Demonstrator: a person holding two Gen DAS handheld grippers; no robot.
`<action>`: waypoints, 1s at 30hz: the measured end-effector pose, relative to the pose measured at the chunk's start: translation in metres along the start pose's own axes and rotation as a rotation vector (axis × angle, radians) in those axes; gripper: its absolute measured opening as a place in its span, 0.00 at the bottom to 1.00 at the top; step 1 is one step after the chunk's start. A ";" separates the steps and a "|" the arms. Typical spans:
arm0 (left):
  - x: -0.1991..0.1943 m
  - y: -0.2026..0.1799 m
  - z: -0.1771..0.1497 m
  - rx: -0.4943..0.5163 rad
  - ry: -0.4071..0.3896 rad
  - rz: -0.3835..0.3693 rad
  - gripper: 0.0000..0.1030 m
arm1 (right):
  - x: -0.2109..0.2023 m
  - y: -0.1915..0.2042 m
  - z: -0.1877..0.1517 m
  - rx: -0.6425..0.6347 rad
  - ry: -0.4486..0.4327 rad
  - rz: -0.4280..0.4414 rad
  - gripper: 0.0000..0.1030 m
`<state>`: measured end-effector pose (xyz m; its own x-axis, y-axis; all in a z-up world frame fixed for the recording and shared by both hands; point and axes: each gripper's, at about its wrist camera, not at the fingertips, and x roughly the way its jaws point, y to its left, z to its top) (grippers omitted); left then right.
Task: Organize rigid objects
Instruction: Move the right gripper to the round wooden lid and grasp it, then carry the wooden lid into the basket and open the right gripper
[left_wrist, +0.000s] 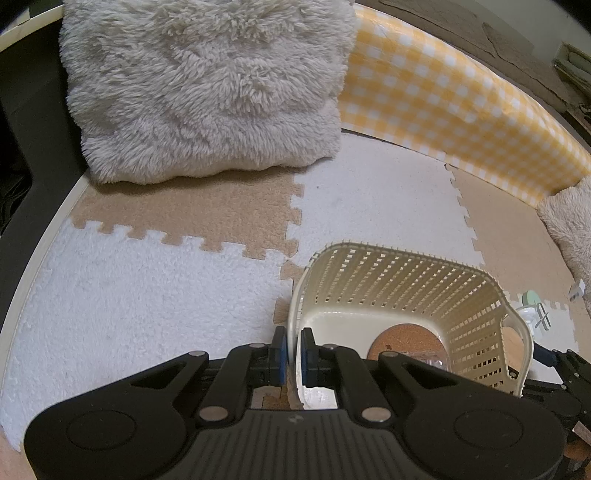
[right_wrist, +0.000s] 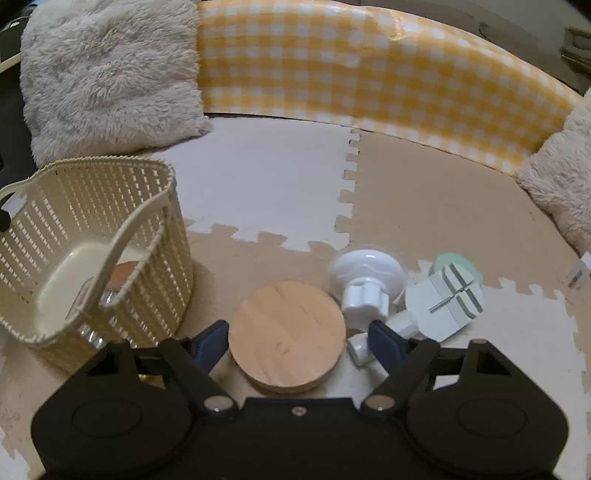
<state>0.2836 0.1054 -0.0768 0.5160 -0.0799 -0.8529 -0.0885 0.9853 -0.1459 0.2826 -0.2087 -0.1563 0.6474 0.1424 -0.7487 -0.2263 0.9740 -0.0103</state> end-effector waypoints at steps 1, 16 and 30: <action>0.000 0.000 0.000 0.000 0.000 0.000 0.07 | 0.000 0.000 0.000 0.003 -0.004 0.001 0.76; 0.001 0.000 0.000 0.000 0.001 0.000 0.07 | -0.021 -0.005 0.013 0.062 -0.039 0.028 0.67; 0.001 0.000 0.000 0.001 0.000 0.001 0.07 | -0.093 0.022 0.045 0.110 -0.218 0.174 0.67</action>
<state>0.2842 0.1053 -0.0778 0.5156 -0.0792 -0.8532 -0.0880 0.9856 -0.1447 0.2503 -0.1922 -0.0567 0.7494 0.3314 -0.5732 -0.2745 0.9433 0.1865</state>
